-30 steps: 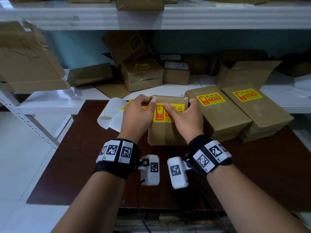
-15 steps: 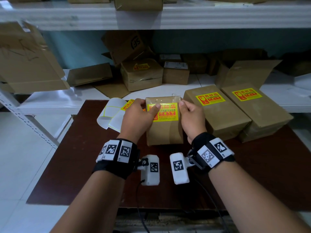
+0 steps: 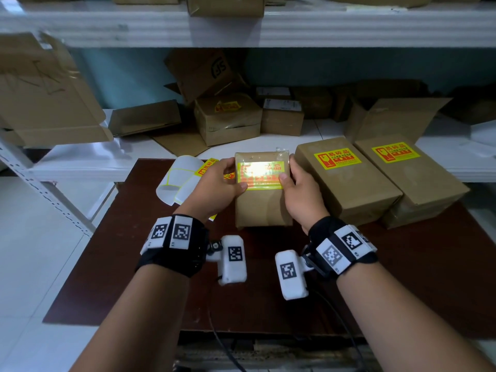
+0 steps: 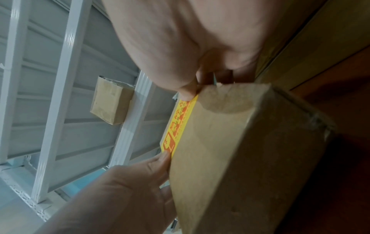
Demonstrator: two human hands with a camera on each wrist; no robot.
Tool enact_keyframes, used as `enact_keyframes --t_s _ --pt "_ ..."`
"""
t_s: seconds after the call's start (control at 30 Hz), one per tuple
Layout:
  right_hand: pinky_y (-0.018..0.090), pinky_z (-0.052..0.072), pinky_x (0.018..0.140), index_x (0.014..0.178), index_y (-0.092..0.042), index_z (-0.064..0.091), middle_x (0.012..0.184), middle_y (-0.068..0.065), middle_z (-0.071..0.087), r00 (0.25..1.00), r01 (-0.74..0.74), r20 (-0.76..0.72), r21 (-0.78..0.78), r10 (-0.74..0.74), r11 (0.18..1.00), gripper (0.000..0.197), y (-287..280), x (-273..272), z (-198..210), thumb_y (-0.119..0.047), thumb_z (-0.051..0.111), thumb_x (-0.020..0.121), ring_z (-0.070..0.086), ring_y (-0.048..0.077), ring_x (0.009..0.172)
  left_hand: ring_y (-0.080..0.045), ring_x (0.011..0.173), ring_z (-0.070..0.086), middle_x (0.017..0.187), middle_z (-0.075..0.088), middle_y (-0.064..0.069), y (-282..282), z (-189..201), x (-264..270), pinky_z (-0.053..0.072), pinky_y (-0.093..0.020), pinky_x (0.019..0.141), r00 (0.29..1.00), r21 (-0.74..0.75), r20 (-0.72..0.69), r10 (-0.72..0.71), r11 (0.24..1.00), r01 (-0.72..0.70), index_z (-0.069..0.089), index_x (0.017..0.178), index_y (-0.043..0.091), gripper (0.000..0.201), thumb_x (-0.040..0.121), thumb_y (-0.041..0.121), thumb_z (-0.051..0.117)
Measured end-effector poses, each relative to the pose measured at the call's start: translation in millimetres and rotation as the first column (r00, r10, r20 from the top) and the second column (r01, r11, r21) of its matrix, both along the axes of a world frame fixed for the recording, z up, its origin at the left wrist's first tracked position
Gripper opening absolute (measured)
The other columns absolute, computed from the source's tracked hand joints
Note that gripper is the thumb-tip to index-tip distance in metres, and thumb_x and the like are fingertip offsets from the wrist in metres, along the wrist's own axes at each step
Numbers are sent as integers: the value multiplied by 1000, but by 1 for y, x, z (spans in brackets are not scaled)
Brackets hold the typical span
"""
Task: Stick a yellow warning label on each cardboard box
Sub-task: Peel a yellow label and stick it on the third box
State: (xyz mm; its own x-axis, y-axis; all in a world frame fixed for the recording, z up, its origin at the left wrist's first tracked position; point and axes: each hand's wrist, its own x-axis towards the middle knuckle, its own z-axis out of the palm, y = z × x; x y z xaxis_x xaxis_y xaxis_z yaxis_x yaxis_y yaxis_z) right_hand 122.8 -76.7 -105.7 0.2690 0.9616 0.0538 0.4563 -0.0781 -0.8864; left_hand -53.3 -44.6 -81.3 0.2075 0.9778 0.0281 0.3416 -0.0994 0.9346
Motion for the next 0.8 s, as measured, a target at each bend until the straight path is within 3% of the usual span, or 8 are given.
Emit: enact_keyframes --t_s 0.1,0.2,0.3,0.4,0.5,0.6,0.67,0.8 --pt "46 50 104 150 -32 44 133 -10 66 1000 -13 -24 24 13 1000 80 -3 2 -1 -67 53 78 60 14 123 -17 107 65 122 66 -1 0 2 3 53 -36 97 999 -8 30 41 999 -41 58 132 11 49 85 8 71" --pt "44 53 100 146 -30 48 125 -11 70 999 -37 -14 48 38 998 76 -5 1 -3 -58 64 78 65 11 115 -14 111 63 117 69 0 -1 -2 9 51 -38 99 992 38 4 123 992 -123 63 126 11 47 82 22 77" --pt "45 48 107 153 -28 39 137 -8 63 996 -79 -45 -10 78 997 72 -1 5 -2 -50 59 87 58 15 125 -19 111 64 119 68 -2 0 -1 6 52 -44 99 994 11 -15 109 994 -109 61 129 11 46 85 13 73" --pt "43 43 113 156 -23 36 144 -4 57 989 -125 -85 -50 121 991 53 3 13 -1 -23 49 104 53 16 130 -25 116 62 123 66 -4 3 1 0 52 -48 99 999 -46 -15 40 998 -40 58 131 9 46 88 -7 57" --pt "41 43 112 153 -25 41 142 -5 59 991 -97 -99 -28 93 995 48 4 12 -2 -18 41 106 54 15 128 -26 101 65 98 69 2 5 6 4 55 -41 83 995 -111 76 59 993 -50 66 105 15 41 88 -15 43" --pt "27 46 103 153 -24 43 133 -10 61 986 -40 -163 -1 39 999 46 1 3 0 -16 38 107 57 8 119 -22 94 63 94 69 1 4 5 12 51 -40 86 977 7 -57 207 978 -207 65 100 18 13 94 27 58" --pt "20 43 95 152 -23 43 125 -14 60 985 -23 -169 28 27 999 45 -2 -1 1 -15 40 108 57 5 115 -20 98 63 103 69 0 3 -2 13 52 -39 87 935 125 -191 298 952 -278 62 113 15 47 86 53 64" --pt "17 44 88 152 -25 44 131 -10 63 983 -19 -182 32 24 999 45 -4 -1 2 -17 41 107 58 -1 106 -20 89 66 88 70 3 6 -7 8 50 -34 74 932 220 -147 330 930 -295 68 102 16 34 91 48 63"
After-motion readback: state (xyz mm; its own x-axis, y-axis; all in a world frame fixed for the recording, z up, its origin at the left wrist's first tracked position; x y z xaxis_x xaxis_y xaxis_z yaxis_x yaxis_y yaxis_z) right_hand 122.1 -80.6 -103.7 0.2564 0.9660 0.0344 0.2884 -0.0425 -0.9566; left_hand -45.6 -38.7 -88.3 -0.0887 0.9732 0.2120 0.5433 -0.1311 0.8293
